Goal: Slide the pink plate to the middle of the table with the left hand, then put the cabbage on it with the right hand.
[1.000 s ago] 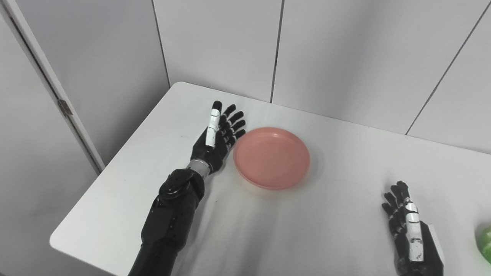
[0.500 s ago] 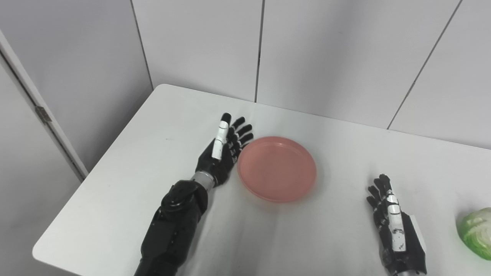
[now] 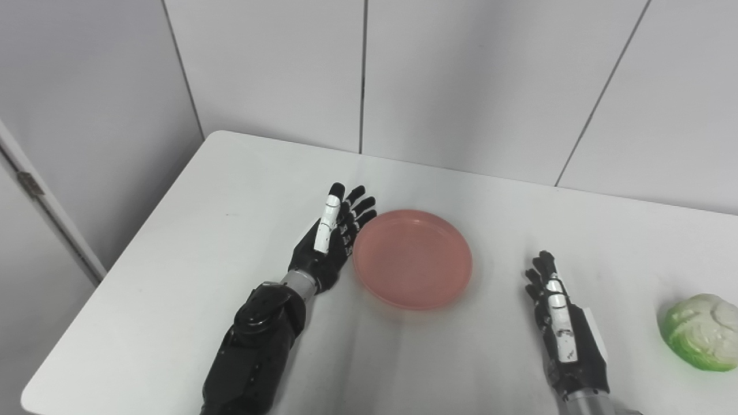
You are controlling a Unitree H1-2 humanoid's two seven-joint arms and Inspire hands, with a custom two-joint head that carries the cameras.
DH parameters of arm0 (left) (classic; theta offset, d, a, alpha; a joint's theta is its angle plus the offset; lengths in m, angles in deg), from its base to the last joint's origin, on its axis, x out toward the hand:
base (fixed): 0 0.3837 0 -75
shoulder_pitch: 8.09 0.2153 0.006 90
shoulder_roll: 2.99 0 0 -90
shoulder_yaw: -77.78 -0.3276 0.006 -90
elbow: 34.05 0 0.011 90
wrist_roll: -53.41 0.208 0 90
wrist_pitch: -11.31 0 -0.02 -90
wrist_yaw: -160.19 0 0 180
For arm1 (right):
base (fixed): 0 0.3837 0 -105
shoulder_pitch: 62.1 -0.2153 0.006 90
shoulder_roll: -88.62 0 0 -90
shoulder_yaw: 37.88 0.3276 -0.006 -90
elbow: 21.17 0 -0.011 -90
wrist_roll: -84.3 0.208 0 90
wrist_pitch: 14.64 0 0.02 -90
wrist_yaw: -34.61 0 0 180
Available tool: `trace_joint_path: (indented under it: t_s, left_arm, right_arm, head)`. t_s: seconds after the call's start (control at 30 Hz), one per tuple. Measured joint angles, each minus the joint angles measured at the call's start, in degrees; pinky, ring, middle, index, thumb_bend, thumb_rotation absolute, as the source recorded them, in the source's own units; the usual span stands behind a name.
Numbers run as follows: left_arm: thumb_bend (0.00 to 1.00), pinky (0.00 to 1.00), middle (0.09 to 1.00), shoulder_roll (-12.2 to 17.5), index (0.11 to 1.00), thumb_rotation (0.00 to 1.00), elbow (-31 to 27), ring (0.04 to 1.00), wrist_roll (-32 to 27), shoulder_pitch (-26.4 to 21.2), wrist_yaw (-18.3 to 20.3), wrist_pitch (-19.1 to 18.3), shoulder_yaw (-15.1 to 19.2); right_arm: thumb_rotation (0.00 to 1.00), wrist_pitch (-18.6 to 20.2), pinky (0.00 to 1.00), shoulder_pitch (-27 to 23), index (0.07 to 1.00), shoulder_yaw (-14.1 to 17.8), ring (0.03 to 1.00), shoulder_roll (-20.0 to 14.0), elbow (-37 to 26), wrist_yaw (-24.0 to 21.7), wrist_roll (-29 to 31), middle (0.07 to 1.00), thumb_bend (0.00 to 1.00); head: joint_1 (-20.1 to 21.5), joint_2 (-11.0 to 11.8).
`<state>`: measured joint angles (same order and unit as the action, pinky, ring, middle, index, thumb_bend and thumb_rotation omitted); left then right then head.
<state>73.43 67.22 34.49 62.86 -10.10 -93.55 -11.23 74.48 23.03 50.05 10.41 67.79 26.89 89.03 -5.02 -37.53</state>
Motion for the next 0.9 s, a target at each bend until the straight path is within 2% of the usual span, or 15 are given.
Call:
trace_joint_path:
  t_s: [0.4, 0.9]
  left_arm:
    - [0.77, 0.95, 0.936, -0.59, 0.926, 0.98, -0.02, 0.951, 0.04, 0.42, 2.72, -0.07, -1.62]
    - [0.80, 0.98, 0.964, -0.62, 0.970, 0.96, -0.45, 0.977, 0.05, 1.69, 4.85, 0.85, -3.07]
  right_arm:
    - [1.00, 0.85, 1.00, -0.02, 1.000, -0.59, 0.979, 1.50, -0.52, 1.78, -1.16, 1.000, 0.55]
    - [1.00, 1.27, 0.98, -0.01, 1.000, -1.11, 0.973, 1.76, -0.75, 2.77, -3.17, 1.000, 0.57]
  head:
    - [2.64, -0.09]
    - [6.15, -0.18]
